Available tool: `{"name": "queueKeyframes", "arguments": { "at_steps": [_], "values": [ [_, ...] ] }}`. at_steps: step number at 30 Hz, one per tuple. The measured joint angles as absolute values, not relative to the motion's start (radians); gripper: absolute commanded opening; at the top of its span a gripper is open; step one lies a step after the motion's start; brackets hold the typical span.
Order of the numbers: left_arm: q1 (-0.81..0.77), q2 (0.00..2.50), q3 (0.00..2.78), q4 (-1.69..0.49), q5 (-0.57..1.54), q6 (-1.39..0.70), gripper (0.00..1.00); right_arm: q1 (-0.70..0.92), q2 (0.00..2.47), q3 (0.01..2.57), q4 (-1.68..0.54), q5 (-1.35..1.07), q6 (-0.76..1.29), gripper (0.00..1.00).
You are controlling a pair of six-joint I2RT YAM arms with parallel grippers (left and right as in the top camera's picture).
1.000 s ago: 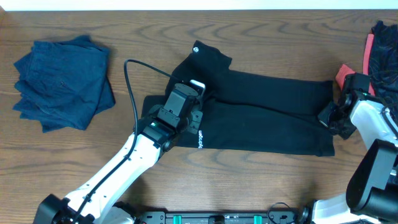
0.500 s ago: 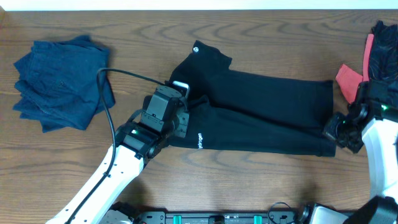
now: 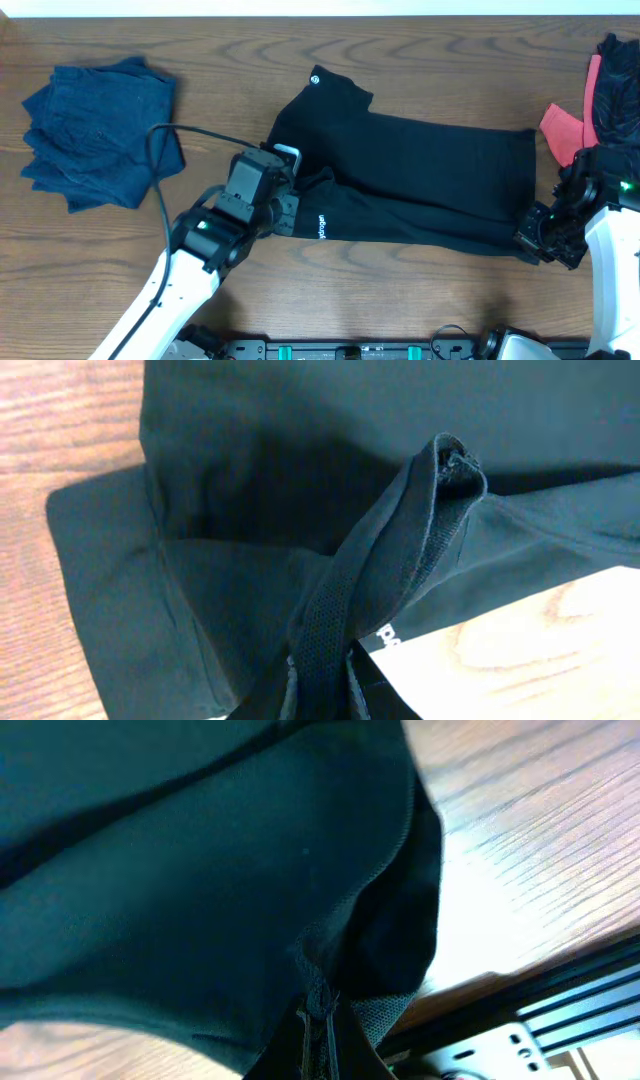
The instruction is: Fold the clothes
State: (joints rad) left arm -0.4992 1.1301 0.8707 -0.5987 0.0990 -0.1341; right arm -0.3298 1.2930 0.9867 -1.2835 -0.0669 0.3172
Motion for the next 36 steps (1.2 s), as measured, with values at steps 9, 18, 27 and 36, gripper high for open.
{"name": "queueKeyframes", "arguments": {
  "at_steps": [9,18,27,36],
  "values": [
    [-0.499,1.053,0.871,-0.677,0.101,-0.134,0.14,-0.33,1.242,0.987,-1.347,-0.15,0.329,0.01],
    [-0.499,1.051,0.871,-0.714,0.102,-0.134,0.15,-0.33,1.138,0.987,-1.415,-0.165,0.375,0.01],
    [-0.499,1.0,0.871,-0.749,0.102,-0.134,0.14,-0.33,1.098,0.987,-1.389,-0.166,0.461,0.01],
    [-0.499,1.062,0.871,-0.667,0.051,-0.134,0.14,-0.33,1.106,0.987,-1.306,-0.049,0.611,0.01]
  ]
}}
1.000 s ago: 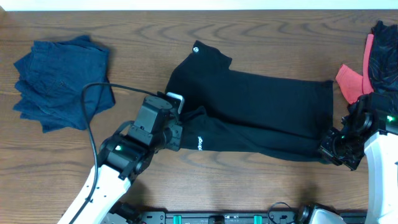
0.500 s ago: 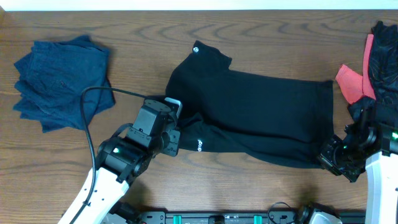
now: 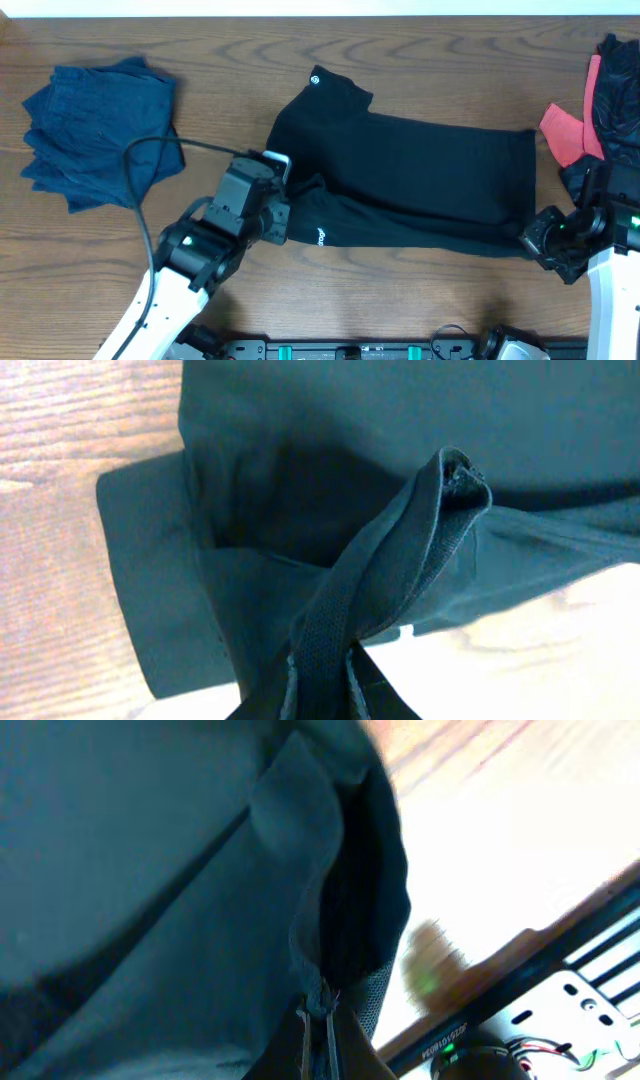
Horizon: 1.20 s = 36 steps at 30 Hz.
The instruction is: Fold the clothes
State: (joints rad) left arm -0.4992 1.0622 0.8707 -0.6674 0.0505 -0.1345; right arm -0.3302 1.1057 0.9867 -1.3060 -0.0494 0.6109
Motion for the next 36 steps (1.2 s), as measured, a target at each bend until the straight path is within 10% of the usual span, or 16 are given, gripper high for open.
{"name": "queueKeyframes", "arguments": {
  "at_steps": [36],
  "values": [
    [-0.499,1.494,0.871,-0.376,0.023,-0.134,0.25,-0.33,1.588,0.987,-0.831,0.159,0.751,0.04]
  ]
}}
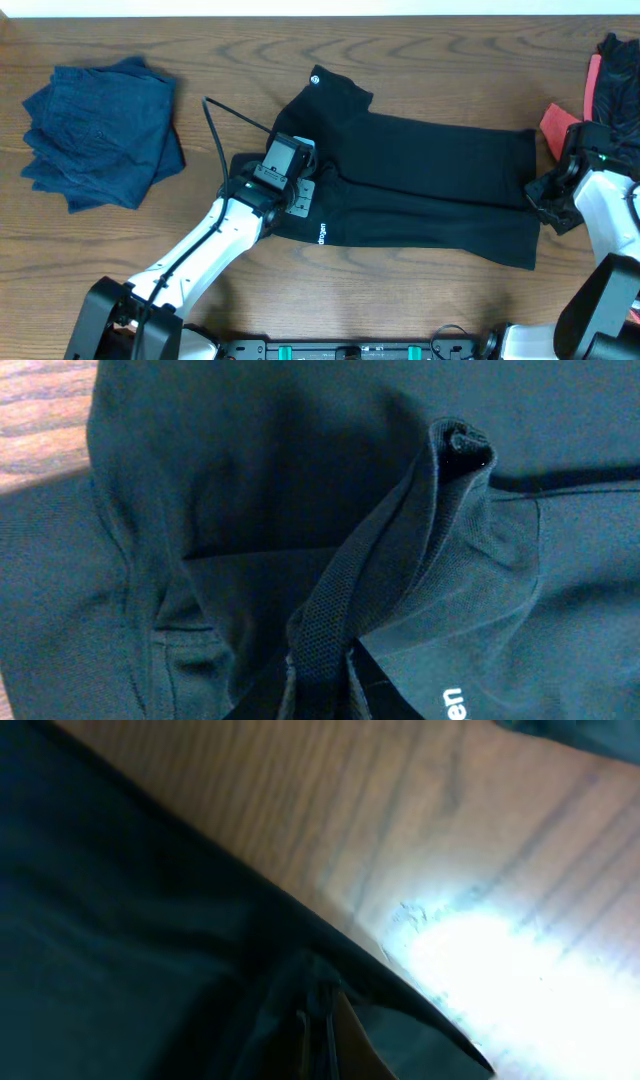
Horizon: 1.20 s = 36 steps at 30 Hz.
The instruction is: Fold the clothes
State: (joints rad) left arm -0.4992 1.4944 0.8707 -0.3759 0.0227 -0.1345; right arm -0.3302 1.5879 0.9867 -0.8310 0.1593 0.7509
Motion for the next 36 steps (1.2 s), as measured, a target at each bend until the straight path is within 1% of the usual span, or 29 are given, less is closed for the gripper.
{"name": "queueKeyframes", "arguments": {
  "at_steps": [1,2,4,5,7,9,12,14,16,19,22,24,25,27,29,30,31,36],
  "values": [
    [-0.499,1.495,0.87,-0.372,0.023,-0.134,0.35,-0.33,1.591,0.987,-0.826,0.159,0.751,0.06],
    [-0.499,1.496,0.87,-0.368,0.023,-0.139,0.42,-0.33,1.595,0.987,-0.821,0.16,0.752,0.12],
    [-0.499,1.496,0.871,-0.358,0.022,-0.136,0.56,-0.33,1.601,0.987,-0.804,0.163,0.752,0.28],
    [-0.499,1.496,0.87,-0.356,0.022,-0.142,0.64,-0.33,1.602,0.987,-0.791,0.167,0.751,0.33],
    [-0.499,1.496,0.871,-0.346,0.022,-0.134,0.71,-0.33,1.602,0.987,-0.771,0.172,0.737,0.38],
    [-0.499,1.496,0.871,-0.328,0.022,-0.14,0.73,-0.33,1.602,0.987,-0.766,0.173,0.719,0.4],
    [-0.499,1.495,0.871,-0.29,0.02,-0.137,0.73,-0.33,1.602,0.987,-0.77,0.167,0.69,0.4],
    [-0.499,1.488,0.871,-0.262,0.019,-0.136,0.73,-0.33,1.602,0.987,-0.772,0.142,0.66,0.35],
    [-0.498,1.475,0.871,-0.223,0.019,-0.134,0.73,-0.33,1.601,0.987,-0.767,0.1,0.625,0.33],
    [-0.485,1.456,0.874,-0.198,0.027,-0.133,0.73,-0.33,1.601,1.003,-0.76,-0.005,0.547,0.4],
    [-0.443,1.457,0.909,-0.251,0.069,-0.133,0.75,-0.33,1.601,1.054,-0.802,-0.078,0.492,0.49],
    [-0.406,1.468,0.963,-0.303,0.089,-0.127,0.8,-0.33,1.601,1.104,-0.847,-0.107,0.463,0.57],
    [-0.391,1.476,0.996,-0.323,0.098,-0.12,0.84,-0.33,1.601,1.133,-0.867,-0.119,0.447,0.63],
    [-0.364,1.499,1.078,-0.358,0.107,-0.104,0.94,-0.33,1.6,1.182,-0.889,-0.134,0.417,0.72],
    [-0.348,1.538,1.177,-0.397,0.119,-0.082,0.99,-0.328,1.598,1.225,-0.899,-0.143,0.39,0.79],
    [-0.345,1.563,1.226,-0.412,0.125,-0.072,1.0,-0.327,1.596,1.243,-0.896,-0.148,0.379,0.83],
    [-0.343,1.589,1.27,-0.431,0.128,-0.063,0.98,-0.323,1.594,1.252,-0.89,-0.149,0.371,0.84],
    [-0.342,1.784,1.479,-0.449,0.136,-0.002,0.98,-0.279,1.59,1.262,-0.855,-0.16,0.354,0.85]
  ]
}}
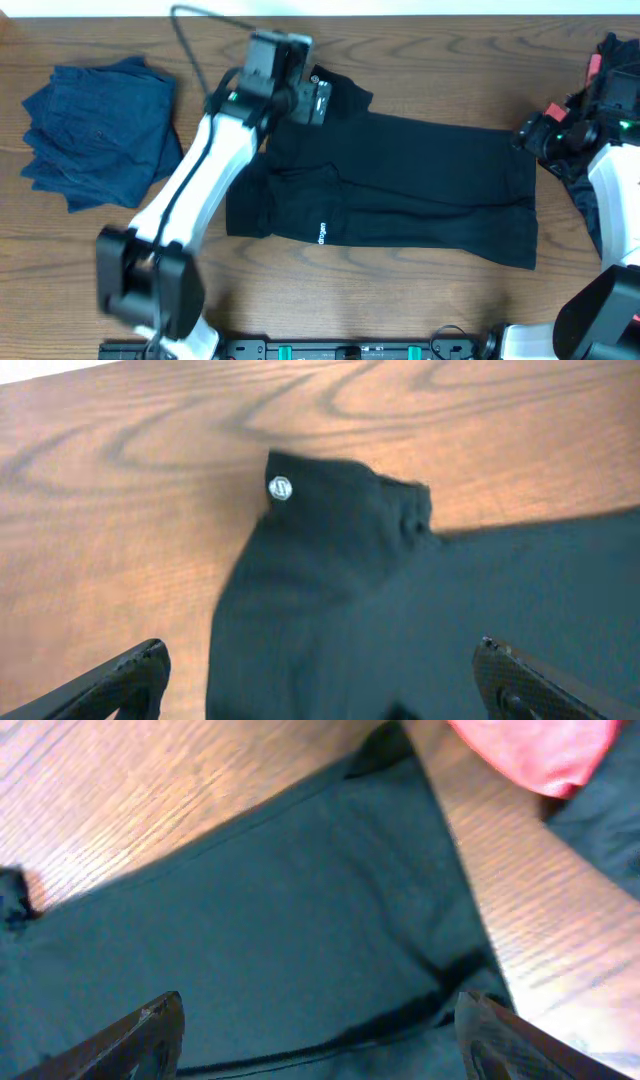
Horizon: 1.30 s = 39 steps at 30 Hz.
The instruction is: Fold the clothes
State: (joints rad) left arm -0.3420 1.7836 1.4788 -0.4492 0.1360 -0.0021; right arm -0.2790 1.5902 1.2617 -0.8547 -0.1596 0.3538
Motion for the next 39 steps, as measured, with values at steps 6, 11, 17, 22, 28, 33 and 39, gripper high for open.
{"name": "queueKeyframes", "arguments": {
  "at_steps": [6,11,17,22,28,33,39],
  "values": [
    [-0.332,1.988,1.553,-0.294,0.146,0.035,0.98,-0.266,1.59,1.262,-0.862,-0.162,0.35,0.85],
    [-0.321,2.101,1.554,-0.152,0.149,0.049,0.98,-0.266,1.59,1.262,-0.867,-0.161,0.35,0.86],
    [-0.321,2.19,1.554,-0.038,0.151,0.054,0.99,-0.266,1.59,1.262,-0.867,-0.16,0.347,0.86],
    [-0.321,2.254,1.555,0.024,0.15,0.054,0.89,-0.266,1.59,1.262,-0.868,-0.16,0.346,0.85],
    [-0.321,2.305,1.555,0.064,0.15,0.055,0.67,-0.266,1.59,1.261,-0.871,-0.16,0.346,0.85],
    [-0.321,2.309,1.555,0.062,0.149,0.052,0.22,-0.266,1.59,1.261,-0.868,-0.156,0.343,0.82],
    [-0.321,2.304,1.555,0.041,0.151,0.049,0.06,-0.266,1.59,1.261,-0.794,-0.099,0.342,0.82]
  ]
}}
